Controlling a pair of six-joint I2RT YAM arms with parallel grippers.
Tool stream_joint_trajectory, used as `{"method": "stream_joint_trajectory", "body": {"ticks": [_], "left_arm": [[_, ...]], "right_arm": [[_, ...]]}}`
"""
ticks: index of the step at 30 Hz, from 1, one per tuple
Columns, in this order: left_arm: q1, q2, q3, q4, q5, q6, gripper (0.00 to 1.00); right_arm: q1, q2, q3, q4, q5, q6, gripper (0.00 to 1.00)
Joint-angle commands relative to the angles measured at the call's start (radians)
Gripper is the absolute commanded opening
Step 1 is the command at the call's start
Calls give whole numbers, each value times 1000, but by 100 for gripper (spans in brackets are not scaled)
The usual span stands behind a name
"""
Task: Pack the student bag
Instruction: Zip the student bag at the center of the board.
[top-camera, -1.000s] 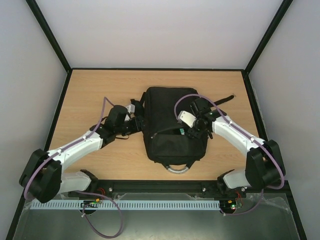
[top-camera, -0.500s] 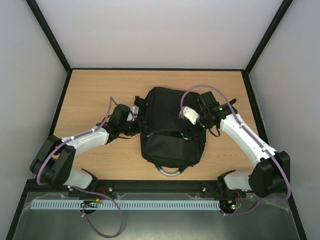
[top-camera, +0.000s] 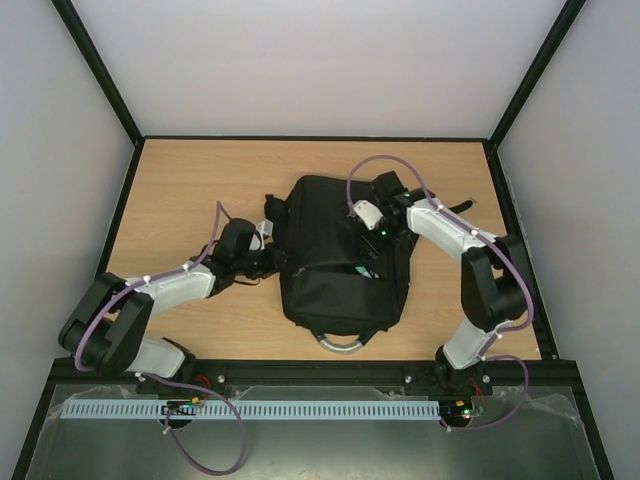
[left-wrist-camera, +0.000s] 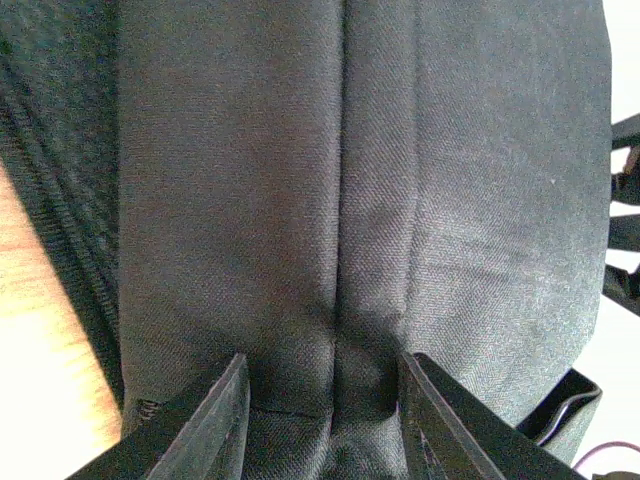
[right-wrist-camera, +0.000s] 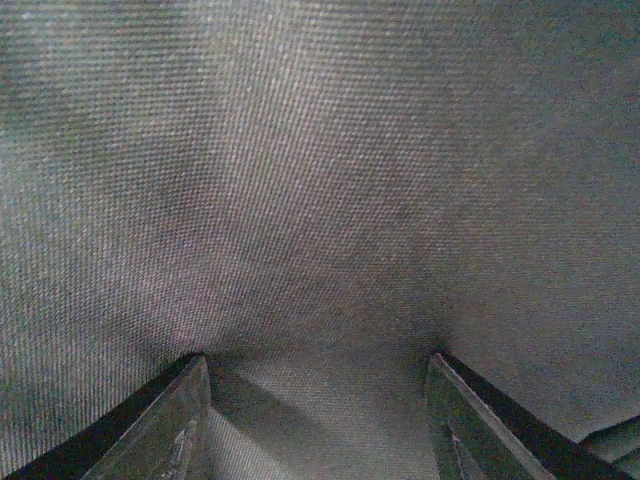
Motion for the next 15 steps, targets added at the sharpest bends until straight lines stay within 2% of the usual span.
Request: {"method": "stream_joint_trajectory", "body": {"ticks": [1, 7, 10, 15], "left_arm": [[-40, -44, -71, 39, 25, -25, 42], [-86, -94, -160, 77, 2, -63, 38], [-87, -148, -177, 28, -29, -50, 38], [-82, -297, -181, -68, -123, -30, 58]], "right_arm": [[118, 125, 79, 92, 136, 11, 59], [161, 353, 319, 82, 415, 106, 58], [161, 358, 384, 45, 410, 126, 58], [163, 181, 339, 30, 332, 128, 58]]}}
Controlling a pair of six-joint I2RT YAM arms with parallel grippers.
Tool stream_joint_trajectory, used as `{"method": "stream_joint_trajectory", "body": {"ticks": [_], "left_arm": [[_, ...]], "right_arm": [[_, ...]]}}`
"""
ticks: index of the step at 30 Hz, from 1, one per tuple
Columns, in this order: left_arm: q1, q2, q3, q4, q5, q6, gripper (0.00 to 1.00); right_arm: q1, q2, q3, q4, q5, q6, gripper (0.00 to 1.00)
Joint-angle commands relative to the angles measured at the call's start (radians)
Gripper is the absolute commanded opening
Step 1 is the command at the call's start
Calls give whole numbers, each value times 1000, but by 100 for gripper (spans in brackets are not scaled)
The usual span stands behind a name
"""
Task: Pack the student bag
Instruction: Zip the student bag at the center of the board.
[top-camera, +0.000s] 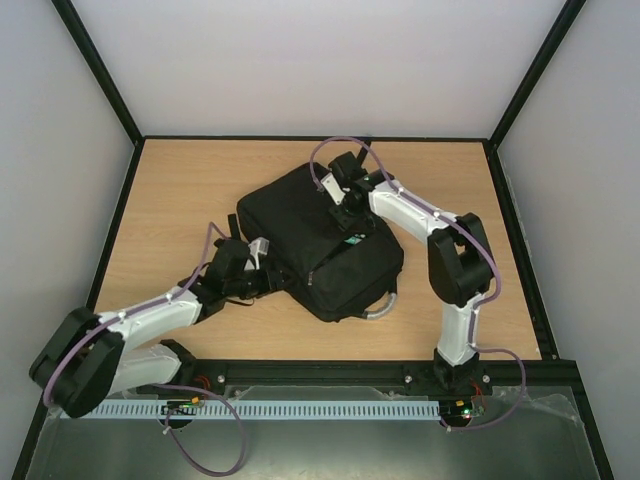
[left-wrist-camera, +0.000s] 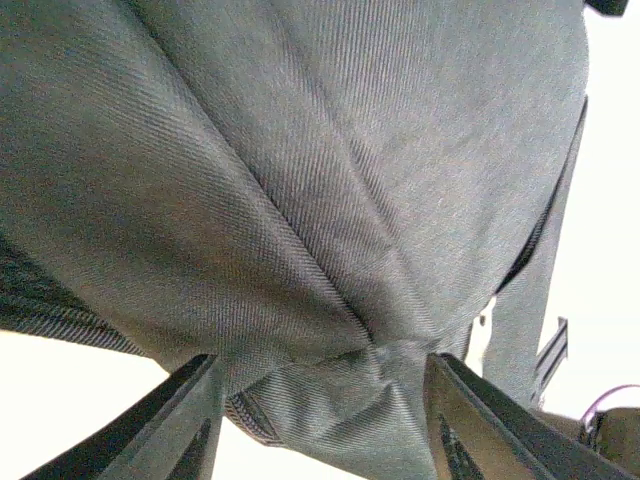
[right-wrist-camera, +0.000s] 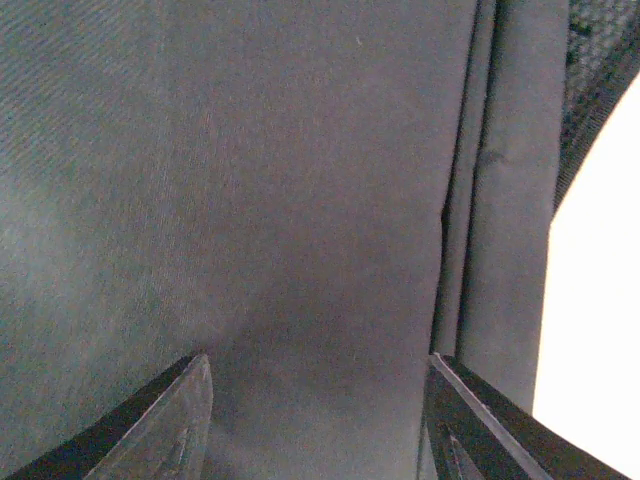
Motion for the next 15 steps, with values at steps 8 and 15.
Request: {"method": "stream_joint_trajectory", "body": {"ticks": [8, 15], "left_arm": [[33, -133, -4, -59, -105, 1, 63], [40, -40, -2, 28, -62, -34, 67]], "right_arm": [[44, -392, -224, -40, -176, -31, 58], [235, -587, -474, 28, -232, -228, 56]]}}
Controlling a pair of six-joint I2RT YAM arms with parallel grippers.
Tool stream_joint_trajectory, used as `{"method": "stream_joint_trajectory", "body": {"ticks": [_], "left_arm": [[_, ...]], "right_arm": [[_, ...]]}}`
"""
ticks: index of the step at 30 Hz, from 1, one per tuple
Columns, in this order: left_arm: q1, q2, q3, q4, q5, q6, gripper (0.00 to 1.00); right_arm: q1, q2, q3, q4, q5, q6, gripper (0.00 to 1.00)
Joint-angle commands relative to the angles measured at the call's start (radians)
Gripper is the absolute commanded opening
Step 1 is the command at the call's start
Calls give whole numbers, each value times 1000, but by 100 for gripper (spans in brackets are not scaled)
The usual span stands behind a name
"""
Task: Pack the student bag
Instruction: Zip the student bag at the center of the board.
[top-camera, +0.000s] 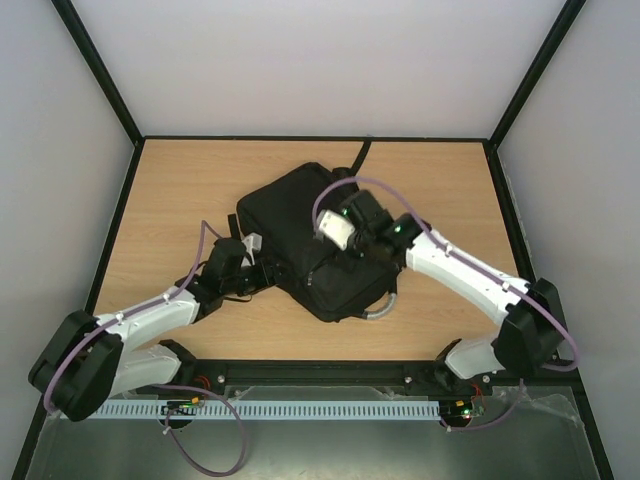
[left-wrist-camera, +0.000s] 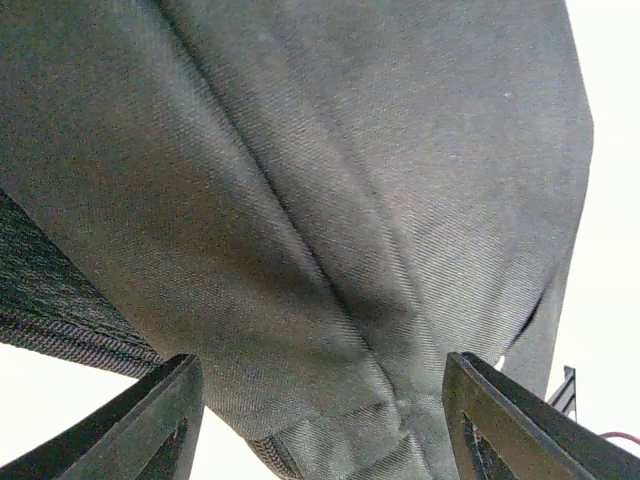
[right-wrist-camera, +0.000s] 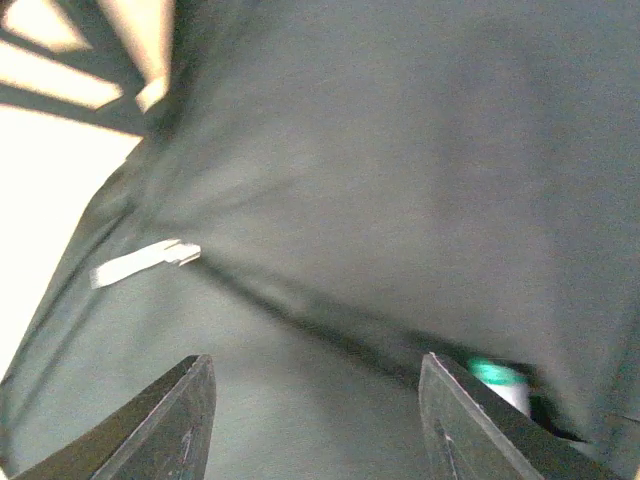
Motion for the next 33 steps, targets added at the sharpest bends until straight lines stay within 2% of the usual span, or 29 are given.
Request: {"method": "stream_joint_trajectory", "body": {"ticks": [1, 8, 12, 23, 33], "left_arm": [[5, 43, 2, 69, 24, -26, 67], [5, 62, 2, 86, 22, -37, 67], [5, 66, 1, 86, 23, -40, 67], [6, 66, -7, 89, 29, -45, 67], [6, 67, -20, 90, 28, -44, 67]], "right_arm": [[118, -72, -139, 22, -28, -139, 56], [311, -35, -191, 81, 141, -184, 53], [372, 18, -181, 126, 251, -188, 52], [408, 94, -151, 156, 313, -199, 51], [409, 132, -143, 238, 459, -178, 40]]}}
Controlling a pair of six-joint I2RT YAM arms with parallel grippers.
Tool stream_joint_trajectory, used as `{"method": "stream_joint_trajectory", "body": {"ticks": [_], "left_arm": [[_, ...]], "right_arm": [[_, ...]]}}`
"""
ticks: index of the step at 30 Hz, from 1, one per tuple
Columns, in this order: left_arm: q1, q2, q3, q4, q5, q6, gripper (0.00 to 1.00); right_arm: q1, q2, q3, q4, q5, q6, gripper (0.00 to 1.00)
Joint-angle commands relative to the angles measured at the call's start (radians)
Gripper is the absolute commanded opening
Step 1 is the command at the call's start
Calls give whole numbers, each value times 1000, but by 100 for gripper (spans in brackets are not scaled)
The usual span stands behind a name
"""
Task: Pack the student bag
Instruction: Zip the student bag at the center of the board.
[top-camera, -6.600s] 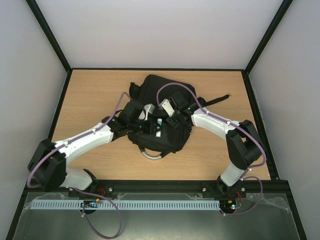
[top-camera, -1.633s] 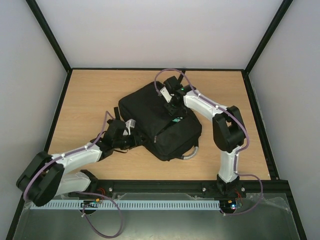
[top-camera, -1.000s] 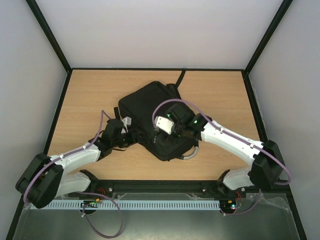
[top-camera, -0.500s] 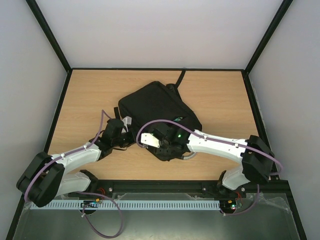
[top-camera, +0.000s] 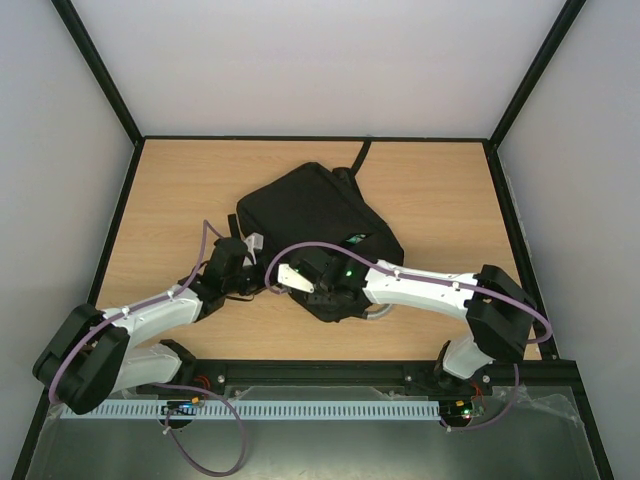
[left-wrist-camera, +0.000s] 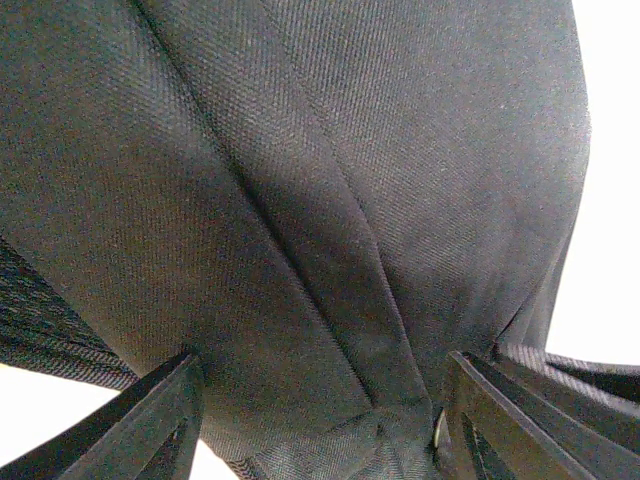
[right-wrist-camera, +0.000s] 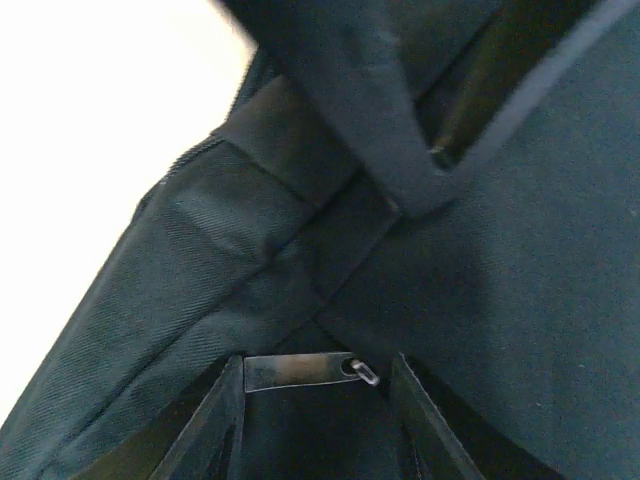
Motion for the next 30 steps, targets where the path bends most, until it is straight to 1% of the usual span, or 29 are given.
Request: {"method": "stream_joint_trajectory", "body": {"ticks": [1, 3, 5, 7, 15, 18, 22, 30], "left_arm": [[3, 10, -17, 26, 4, -2, 67], [4, 13, -17, 29, 3, -2, 67], [4, 16, -17, 31, 4, -4, 67], [4, 18, -17, 34, 3, -4, 67], [5, 15, -17, 27, 2, -2, 67], [4, 12, -17, 24, 2, -3, 67], [5, 3, -18, 18, 2, -7, 67], [-2, -57, -17, 29, 4, 5, 70]], "right_arm": [[6, 17, 29, 46, 122, 10, 38], [5, 16, 36, 57, 157, 13, 34], [6, 8, 46, 53, 167, 19, 26], [5, -2, 56, 40, 157, 28, 21], [5, -24, 51, 3, 128, 62, 9], [4, -23, 54, -12, 107, 76, 1], [-18, -35, 66, -35, 49, 122, 1], [-180, -96, 72, -65, -255, 295, 1]]}}
